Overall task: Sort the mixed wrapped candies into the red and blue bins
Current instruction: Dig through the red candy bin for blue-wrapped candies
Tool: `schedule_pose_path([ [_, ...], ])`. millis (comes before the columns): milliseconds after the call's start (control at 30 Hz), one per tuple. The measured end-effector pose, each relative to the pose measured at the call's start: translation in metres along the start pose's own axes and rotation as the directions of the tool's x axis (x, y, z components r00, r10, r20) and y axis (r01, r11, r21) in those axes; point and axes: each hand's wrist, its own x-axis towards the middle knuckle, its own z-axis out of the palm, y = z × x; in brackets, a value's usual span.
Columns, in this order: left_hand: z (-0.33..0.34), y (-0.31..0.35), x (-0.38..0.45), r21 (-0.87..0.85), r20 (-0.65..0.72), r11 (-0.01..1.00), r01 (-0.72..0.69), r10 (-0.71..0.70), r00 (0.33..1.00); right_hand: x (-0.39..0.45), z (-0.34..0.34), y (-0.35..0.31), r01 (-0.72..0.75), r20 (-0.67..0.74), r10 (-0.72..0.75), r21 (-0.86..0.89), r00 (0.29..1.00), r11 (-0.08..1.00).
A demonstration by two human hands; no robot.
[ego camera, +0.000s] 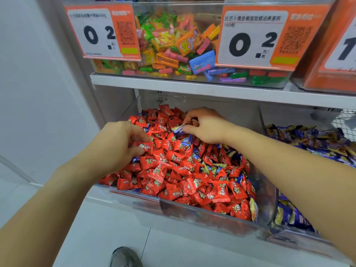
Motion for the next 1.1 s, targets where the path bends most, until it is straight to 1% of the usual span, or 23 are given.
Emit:
schedule_pose_path([
  [100,-0.004,-0.003,-0.001,-0.077,-0.064,0.996,0.045,-0.050,0.997,-0.009,-0.009,-0.001,-0.115,0.005,0.115,0.086,0.993,0.990],
  [133,-0.005,-0.003,-0.002,-0.110,-0.089,0.993,0.052,-0.062,0.994,-0.012,-0.010,-0.001,-0.162,0.017,0.161,0.141,0.987,0.977],
  [167,-0.005,-0.004,-0.002,-0.151,-0.114,0.987,0.050,-0.068,0.991,-0.015,-0.011,-0.002,-0.205,0.038,0.202,0.240,0.979,0.949],
  [200,-0.005,-0.004,-0.002,-0.201,-0.137,0.979,0.045,-0.073,0.988,-0.017,-0.011,-0.004,-0.238,0.074,0.227,0.380,0.971,0.894],
  [233,-0.005,-0.004,-0.002,-0.253,-0.160,0.967,0.036,-0.078,0.984,-0.020,-0.010,-0.005,-0.260,0.120,0.232,0.526,0.965,0.810],
  [267,-0.005,-0.005,-0.002,-0.294,-0.181,0.955,0.028,-0.085,0.980,-0.022,-0.009,-0.008,-0.268,0.153,0.222,0.634,0.963,0.726],
  [300,-0.006,-0.006,-0.002,-0.322,-0.203,0.947,0.022,-0.092,0.975,-0.022,-0.008,-0.009,-0.261,0.160,0.210,0.699,0.965,0.666],
  [333,-0.006,-0.005,-0.001,-0.338,-0.225,0.941,0.022,-0.104,0.969,-0.022,-0.007,-0.011,-0.249,0.148,0.209,0.735,0.967,0.631],
  [367,-0.007,-0.005,0.000,-0.343,-0.250,0.939,0.025,-0.116,0.961,-0.020,-0.005,-0.011,-0.242,0.128,0.221,0.743,0.967,0.624],
  [400,-0.008,-0.004,0.001,-0.338,-0.273,0.941,0.027,-0.126,0.954,-0.019,-0.004,-0.011,-0.238,0.101,0.240,0.719,0.965,0.653],
  [433,-0.007,-0.003,0.001,-0.329,-0.289,0.944,0.027,-0.127,0.949,-0.017,-0.004,-0.011,-0.237,0.068,0.257,0.655,0.964,0.717],
  [500,-0.002,0.001,0.003,-0.312,-0.279,0.950,0.017,-0.109,0.954,-0.013,-0.003,-0.008,-0.233,0.035,0.241,0.428,0.970,0.873],
  [533,0.000,0.005,0.003,-0.314,-0.263,0.949,0.011,-0.098,0.960,-0.011,-0.002,-0.006,-0.215,0.048,0.210,0.308,0.976,0.927],
  [600,0.007,0.012,0.006,-0.332,-0.244,0.943,-0.002,-0.084,0.966,-0.007,0.001,-0.003,-0.160,0.114,0.146,0.121,0.983,0.980],
  [667,0.013,0.018,0.012,-0.329,-0.245,0.944,-0.020,-0.065,0.967,-0.006,0.005,0.000,-0.108,0.187,0.109,-0.020,0.976,0.994],
  [700,0.017,0.021,0.015,-0.330,-0.236,0.943,-0.032,-0.050,0.970,-0.005,0.007,0.002,-0.102,0.216,0.112,-0.053,0.970,0.993],
  [800,0.024,0.030,0.024,-0.335,-0.188,0.940,-0.064,0.000,0.982,-0.003,0.009,0.008,-0.121,0.236,0.126,-0.039,0.963,0.992],
  [900,0.030,0.038,0.033,-0.284,-0.156,0.952,-0.113,0.070,0.985,-0.002,0.008,0.010,-0.070,0.242,0.087,-0.078,0.966,0.994],
  [967,0.034,0.045,0.038,-0.243,-0.063,0.959,-0.144,0.133,0.989,-0.001,0.009,0.011,-0.035,0.255,0.065,-0.119,0.965,0.992],
  [1033,0.039,0.049,0.043,-0.172,0.044,0.971,-0.168,0.178,0.983,0.002,0.013,0.013,0.001,0.238,0.043,-0.182,0.970,0.983],
  [1100,0.041,0.050,0.046,-0.112,0.084,0.976,-0.185,0.195,0.977,0.005,0.018,0.015,0.041,0.226,0.009,-0.214,0.974,0.976],
])
